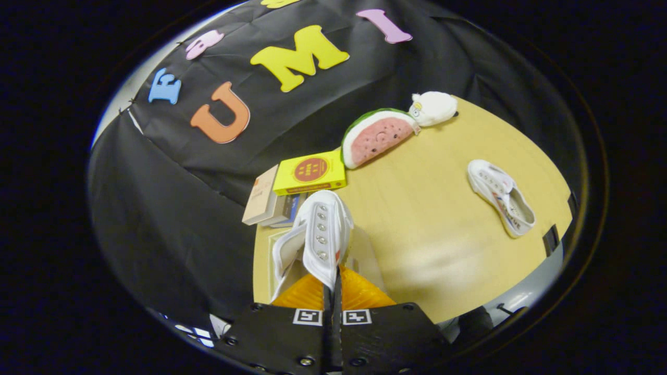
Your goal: Open the storage box then place both shoes into the box .Put the left shoe in first, then the right shoe, with the right side of both shoes facing outward in a uniform manner.
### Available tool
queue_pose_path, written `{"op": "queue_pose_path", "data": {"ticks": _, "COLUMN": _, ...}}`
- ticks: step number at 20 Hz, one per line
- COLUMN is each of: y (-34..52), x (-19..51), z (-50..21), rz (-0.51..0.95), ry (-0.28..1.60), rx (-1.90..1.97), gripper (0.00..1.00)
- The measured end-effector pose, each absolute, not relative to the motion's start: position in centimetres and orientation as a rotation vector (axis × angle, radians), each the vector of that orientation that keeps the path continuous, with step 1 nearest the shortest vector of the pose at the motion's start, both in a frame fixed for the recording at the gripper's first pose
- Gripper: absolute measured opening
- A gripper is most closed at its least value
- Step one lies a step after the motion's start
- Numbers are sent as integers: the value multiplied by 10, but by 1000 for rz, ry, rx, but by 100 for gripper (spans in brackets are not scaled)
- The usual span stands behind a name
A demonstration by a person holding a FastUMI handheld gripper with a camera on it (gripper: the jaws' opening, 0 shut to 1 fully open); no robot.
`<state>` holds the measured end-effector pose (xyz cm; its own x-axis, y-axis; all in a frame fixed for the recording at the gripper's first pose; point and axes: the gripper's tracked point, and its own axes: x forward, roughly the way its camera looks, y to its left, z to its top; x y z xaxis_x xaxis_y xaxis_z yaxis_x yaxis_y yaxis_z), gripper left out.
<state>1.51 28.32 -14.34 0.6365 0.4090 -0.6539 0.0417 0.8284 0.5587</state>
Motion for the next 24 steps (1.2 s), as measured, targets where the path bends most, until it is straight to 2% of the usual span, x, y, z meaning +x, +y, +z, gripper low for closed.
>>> {"op": "queue_pose_path", "data": {"ticks": 7, "y": 375, "x": 23, "z": -179, "rz": 258, "ry": 910, "rx": 582, "gripper": 0}}
{"op": "queue_pose_path", "data": {"ticks": 16, "y": 394, "x": 29, "z": -217, "rz": 214, "ry": 807, "rx": 544, "gripper": 0}}
{"op": "queue_pose_path", "data": {"ticks": 24, "y": 399, "x": 27, "z": -252, "rz": 223, "ry": 817, "rx": 469, "gripper": 0}}
